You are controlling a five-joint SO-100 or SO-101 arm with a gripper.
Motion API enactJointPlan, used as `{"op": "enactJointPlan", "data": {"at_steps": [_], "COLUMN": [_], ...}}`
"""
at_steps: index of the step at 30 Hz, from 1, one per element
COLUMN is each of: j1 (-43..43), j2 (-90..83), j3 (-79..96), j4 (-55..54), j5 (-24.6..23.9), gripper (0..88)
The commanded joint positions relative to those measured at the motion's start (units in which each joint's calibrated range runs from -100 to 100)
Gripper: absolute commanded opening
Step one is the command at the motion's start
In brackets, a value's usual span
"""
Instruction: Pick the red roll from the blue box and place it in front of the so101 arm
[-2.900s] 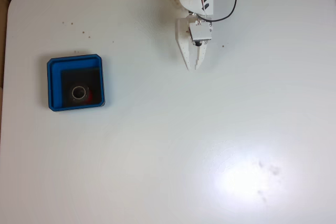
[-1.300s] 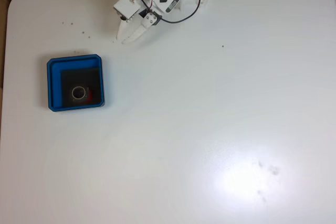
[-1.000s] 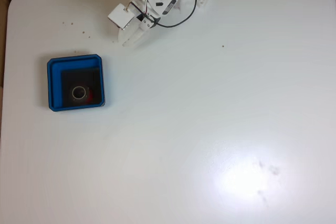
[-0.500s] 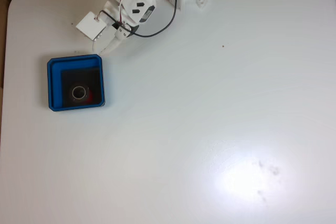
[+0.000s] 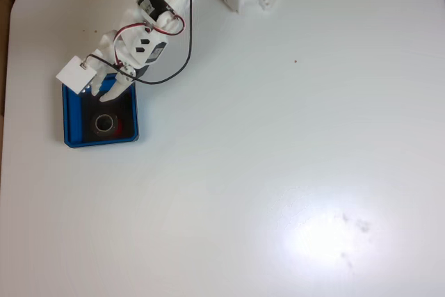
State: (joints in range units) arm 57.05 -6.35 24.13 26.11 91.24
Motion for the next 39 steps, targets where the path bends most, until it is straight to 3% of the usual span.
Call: {"op": "enactJointPlan", "data": {"at_steps": [1,12,23,31,39], "j1": [0.7,0.7,3.0,3.1,2.9], "j2": [1.8,19.4,35.1,38.5,41.8], "j3": [-7.5,-39.8,-58.9,-59.4,-59.7], "j4": [3.5,35.2,36.1,36.1,35.9], "j5": [0.4,-0.3,-0.3,-0.3,0.0], "gripper": [0.5,0.5,2.9,15.1,16.6]}}
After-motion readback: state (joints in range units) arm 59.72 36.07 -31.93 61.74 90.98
